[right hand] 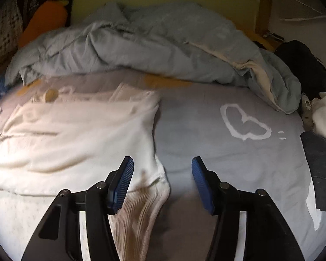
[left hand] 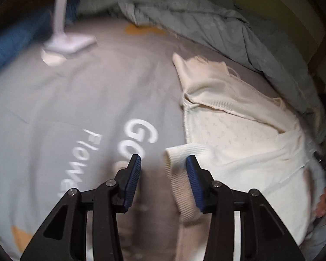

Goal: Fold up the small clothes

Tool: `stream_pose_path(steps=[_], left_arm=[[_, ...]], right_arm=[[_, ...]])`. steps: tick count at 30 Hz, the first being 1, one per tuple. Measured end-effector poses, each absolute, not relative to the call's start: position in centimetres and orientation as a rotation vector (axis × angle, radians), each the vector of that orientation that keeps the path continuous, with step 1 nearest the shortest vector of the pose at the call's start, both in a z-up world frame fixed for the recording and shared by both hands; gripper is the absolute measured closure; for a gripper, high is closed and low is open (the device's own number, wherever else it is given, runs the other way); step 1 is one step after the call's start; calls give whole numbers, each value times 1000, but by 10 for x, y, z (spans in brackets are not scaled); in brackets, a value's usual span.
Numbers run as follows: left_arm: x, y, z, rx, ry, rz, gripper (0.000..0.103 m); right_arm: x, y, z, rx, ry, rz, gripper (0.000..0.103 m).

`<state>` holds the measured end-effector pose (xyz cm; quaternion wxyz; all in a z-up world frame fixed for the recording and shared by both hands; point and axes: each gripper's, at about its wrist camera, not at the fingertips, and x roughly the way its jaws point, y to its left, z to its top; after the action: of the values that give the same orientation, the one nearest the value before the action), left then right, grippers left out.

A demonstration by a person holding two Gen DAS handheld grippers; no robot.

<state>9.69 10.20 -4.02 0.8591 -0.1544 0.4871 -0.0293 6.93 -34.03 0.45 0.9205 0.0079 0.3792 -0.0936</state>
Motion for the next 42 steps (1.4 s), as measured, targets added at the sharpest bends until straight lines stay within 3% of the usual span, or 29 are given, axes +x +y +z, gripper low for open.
stream_pose_path(steps=[3,8,11,12,13,14,15,19,26,31,32,34,36,39,41,42], left_arm=[[109,97,-44,-373,1076,-138,101],[104,76,1,-216,928,-127,102],[108,73,32,-191,849,-119,102],[110,72,40,-178,831,-119,102],[112,69,49,-163,814,-121,102],[112,70,57,-149,800,-119,102],[114,69,62,-138,789,-115,102],[115,63,80,-67,709,-74,102],[135,56,93,12,601,29,102],[181,49,68,55,720,37,102],[180,48,67,70,709,50,102],[178,50,66,60,703,49,102],[176,52,65,44,710,48,102],[174,51,64,54,716,53,102],[173,50,64,56,718,40,102],[174,49,64,56,719,31,101]], right_arm=[[83,-351,13,117,799,-132,46],[132,-364,14,291,886,-72,46],[165,-350,0,202,985,-105,46],[175,-341,-8,107,1038,-164,53],[183,-333,-17,32,1067,-203,78],[185,-333,-19,45,1035,-194,94],[183,-336,-17,76,1001,-186,102],[170,-354,-5,171,820,-178,103],[162,-392,-4,295,662,-315,103],[182,-408,-22,389,779,-141,103],[186,-405,-22,395,788,-113,100],[194,-397,-16,415,780,-23,73],[202,-386,-11,403,787,14,62],[228,-368,-22,339,954,-32,63],[239,-357,-32,272,1021,-43,77],[243,-350,-35,206,1040,-78,89]])
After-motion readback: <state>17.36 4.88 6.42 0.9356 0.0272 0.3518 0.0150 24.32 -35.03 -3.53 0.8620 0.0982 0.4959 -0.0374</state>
